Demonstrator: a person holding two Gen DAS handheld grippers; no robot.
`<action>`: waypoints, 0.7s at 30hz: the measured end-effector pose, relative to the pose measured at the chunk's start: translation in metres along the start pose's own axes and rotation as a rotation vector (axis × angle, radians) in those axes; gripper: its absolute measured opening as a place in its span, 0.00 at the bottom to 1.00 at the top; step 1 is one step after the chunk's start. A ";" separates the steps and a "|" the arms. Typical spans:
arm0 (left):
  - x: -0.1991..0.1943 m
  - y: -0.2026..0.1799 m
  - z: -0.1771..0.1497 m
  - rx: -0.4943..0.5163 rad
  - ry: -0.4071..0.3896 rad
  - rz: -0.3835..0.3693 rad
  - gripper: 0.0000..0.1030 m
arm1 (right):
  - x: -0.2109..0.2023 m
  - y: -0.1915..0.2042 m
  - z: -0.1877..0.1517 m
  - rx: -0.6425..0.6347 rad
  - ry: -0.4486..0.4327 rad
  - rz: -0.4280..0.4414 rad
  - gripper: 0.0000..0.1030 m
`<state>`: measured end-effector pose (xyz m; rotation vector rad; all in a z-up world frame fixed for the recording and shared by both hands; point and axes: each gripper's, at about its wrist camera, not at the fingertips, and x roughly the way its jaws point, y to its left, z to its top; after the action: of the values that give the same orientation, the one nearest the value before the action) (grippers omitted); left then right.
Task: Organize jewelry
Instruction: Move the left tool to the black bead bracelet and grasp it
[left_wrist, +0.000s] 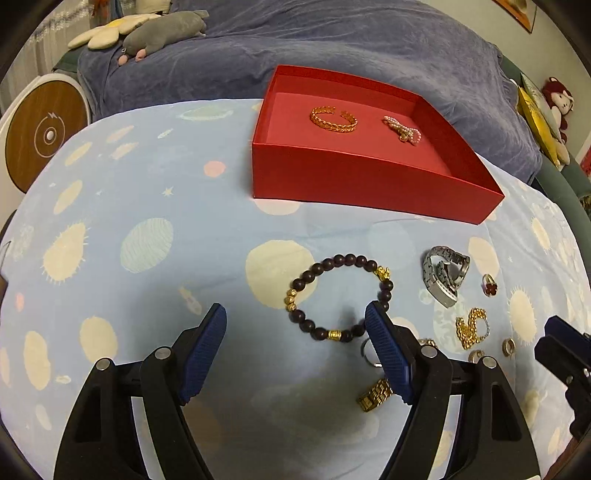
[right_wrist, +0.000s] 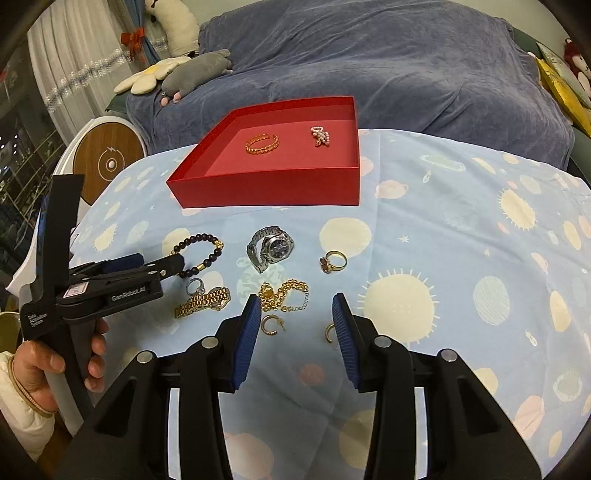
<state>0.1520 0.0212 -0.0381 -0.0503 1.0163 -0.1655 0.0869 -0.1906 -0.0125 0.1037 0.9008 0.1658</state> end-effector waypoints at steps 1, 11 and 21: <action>0.004 -0.002 0.001 0.001 0.005 -0.002 0.72 | 0.001 0.002 0.002 -0.011 0.000 -0.001 0.38; 0.010 -0.034 0.001 0.153 -0.023 0.034 0.21 | 0.024 0.007 0.006 -0.047 0.036 -0.003 0.42; -0.013 -0.028 0.007 0.113 -0.041 -0.040 0.05 | 0.045 0.000 0.023 0.016 0.057 0.031 0.42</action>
<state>0.1483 -0.0045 -0.0203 0.0289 0.9643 -0.2568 0.1323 -0.1826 -0.0331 0.1284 0.9576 0.1906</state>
